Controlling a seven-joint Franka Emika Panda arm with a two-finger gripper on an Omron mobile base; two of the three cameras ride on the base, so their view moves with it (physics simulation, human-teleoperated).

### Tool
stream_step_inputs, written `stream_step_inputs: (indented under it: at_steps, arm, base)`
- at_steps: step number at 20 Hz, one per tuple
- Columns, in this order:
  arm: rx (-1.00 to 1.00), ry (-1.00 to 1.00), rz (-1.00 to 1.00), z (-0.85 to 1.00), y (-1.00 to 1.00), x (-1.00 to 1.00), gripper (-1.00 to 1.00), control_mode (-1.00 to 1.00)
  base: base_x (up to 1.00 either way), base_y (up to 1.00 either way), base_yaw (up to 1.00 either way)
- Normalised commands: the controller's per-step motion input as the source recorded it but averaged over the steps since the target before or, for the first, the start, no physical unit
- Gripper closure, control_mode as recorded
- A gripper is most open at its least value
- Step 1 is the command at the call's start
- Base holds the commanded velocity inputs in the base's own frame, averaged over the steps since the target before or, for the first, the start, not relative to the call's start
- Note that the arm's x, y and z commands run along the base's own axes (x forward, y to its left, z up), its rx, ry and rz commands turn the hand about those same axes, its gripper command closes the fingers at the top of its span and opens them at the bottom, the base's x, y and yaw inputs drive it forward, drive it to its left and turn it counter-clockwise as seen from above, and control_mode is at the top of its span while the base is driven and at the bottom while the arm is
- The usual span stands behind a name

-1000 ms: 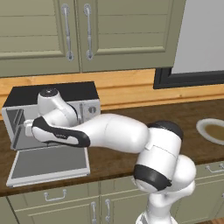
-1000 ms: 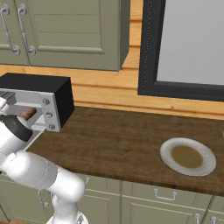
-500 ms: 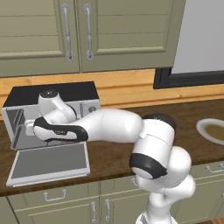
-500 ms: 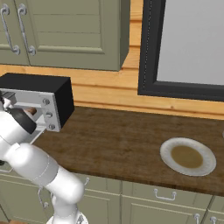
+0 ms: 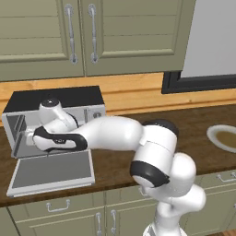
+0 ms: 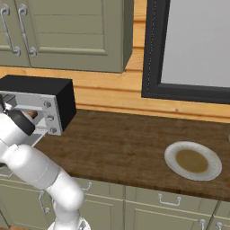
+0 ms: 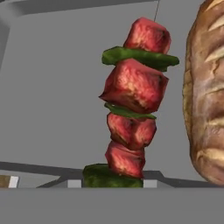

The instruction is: Pick up the kebab skewer and baguette bread, and place them inside the toaster oven. Close the toaster oven door and start by setting the timer.

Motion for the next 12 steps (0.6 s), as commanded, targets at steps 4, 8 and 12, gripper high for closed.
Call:
stream_step_inputs:
  at_steps: [4,8,12]
  arm:
    - [0.0,0.0,0.0,-0.14,0.04,0.08,1.0,-1.0]
    - [0.0,0.0,0.0,-0.13,0.0,0.08,1.0,-1.0]
    - [0.0,0.0,0.0,-0.11,0.0,0.07,-1.0,-1.0]
  base:
    - [0.0,0.0,0.0]
    - [0.0,0.0,0.0]
    - [0.0,0.0,0.0]
